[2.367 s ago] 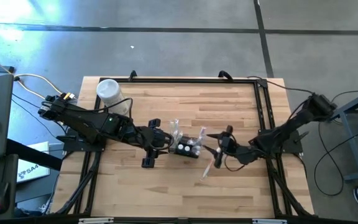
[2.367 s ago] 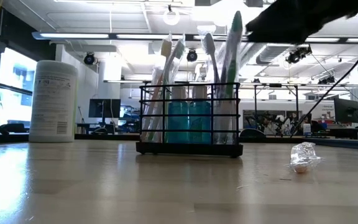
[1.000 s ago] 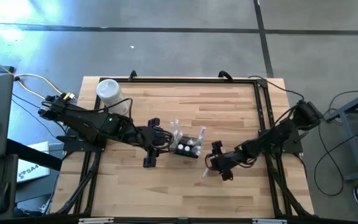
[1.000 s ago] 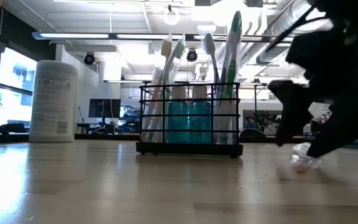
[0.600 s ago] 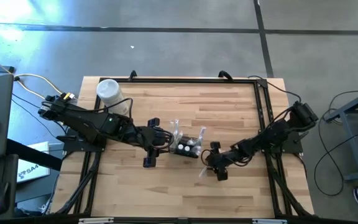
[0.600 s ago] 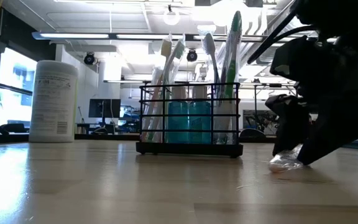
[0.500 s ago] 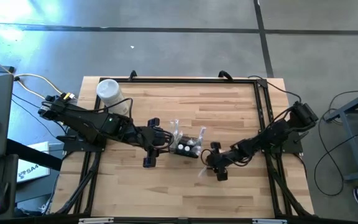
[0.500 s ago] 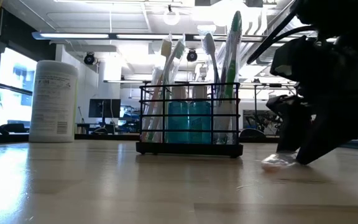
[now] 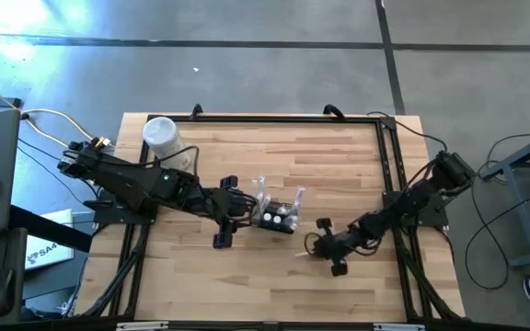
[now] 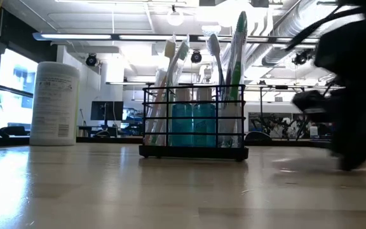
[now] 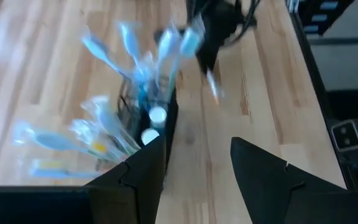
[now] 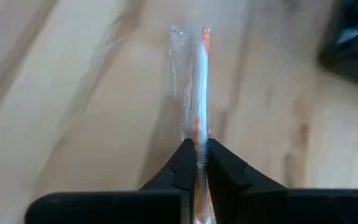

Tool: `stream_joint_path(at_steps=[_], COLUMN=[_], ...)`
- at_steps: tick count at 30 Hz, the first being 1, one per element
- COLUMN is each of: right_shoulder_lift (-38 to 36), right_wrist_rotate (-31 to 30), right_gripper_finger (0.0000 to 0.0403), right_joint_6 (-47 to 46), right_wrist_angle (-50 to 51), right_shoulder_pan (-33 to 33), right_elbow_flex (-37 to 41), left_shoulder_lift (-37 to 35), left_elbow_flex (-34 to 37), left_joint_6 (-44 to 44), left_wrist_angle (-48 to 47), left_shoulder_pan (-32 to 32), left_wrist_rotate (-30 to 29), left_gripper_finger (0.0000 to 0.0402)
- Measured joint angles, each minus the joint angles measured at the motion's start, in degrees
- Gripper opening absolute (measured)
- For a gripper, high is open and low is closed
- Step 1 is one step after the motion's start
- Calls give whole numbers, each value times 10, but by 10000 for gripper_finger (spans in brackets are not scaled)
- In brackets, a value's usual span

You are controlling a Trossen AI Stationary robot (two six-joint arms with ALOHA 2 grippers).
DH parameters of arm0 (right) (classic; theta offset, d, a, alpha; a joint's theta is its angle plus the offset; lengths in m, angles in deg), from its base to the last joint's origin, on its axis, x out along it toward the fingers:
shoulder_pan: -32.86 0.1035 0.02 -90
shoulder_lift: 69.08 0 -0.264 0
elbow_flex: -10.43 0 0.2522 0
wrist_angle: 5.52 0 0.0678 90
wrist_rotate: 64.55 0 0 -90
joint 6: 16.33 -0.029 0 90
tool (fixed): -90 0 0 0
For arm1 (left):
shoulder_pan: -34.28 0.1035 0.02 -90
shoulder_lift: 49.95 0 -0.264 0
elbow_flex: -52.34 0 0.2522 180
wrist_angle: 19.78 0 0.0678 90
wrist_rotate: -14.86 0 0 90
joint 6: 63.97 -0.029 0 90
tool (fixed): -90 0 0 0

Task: Pick & Place toothbrushing station
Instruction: Put the orange toothbrush into the mesh organizer

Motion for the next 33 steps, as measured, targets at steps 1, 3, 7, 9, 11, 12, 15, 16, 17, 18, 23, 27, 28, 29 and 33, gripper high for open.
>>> stream_joint_path(at_steps=[1,3,7,9,11,12,15,16,17,18,23,27,28,29,33], right_shoulder_lift=[-9,-25,-45,-45,-40,-36,-26,-22,-16,-10,22,48,53,58,68], right_wrist_rotate=[-5,-28,-117,-161,-201,-220,-275,-291,-304,-317,-357,-380,-381,-384,-392], right_gripper_finger=[14,12,12,12,12,12,12,12,12,12,12,12,12,12,12], right_joint_6=[-1,-9,-21,-17,3,17,65,81,99,115,186,225,235,245,273], right_wrist_angle=[8,50,183,246,290,301,337,343,347,351,352,352,351,352,346], right_shoulder_pan=[9,29,71,92,111,119,138,141,143,145,137,119,116,113,103], right_elbow_flex=[1,-10,-88,-139,-190,-216,-278,-294,-308,-320,-358,-375,-379,-383,-397], left_shoulder_lift=[4,16,49,65,77,82,97,99,99,101,124,146,152,154,164], left_elbow_flex=[0,1,0,0,1,0,0,0,1,1,1,1,0,0,-1], left_joint_6=[2,7,30,42,46,46,59,62,65,68,80,102,105,106,114], left_wrist_angle=[-3,0,30,58,88,109,138,142,141,146,191,212,227,226,244], left_shoulder_pan=[0,0,0,0,-5,-8,-13,-16,-17,-17,-19,-19,-19,-19,-19], left_wrist_rotate=[4,19,51,77,115,130,164,165,164,163,153,162,165,167,171], left_gripper_finger=[179,179,179,179,179,179,179,179,179,179,179,179,179,179,179])
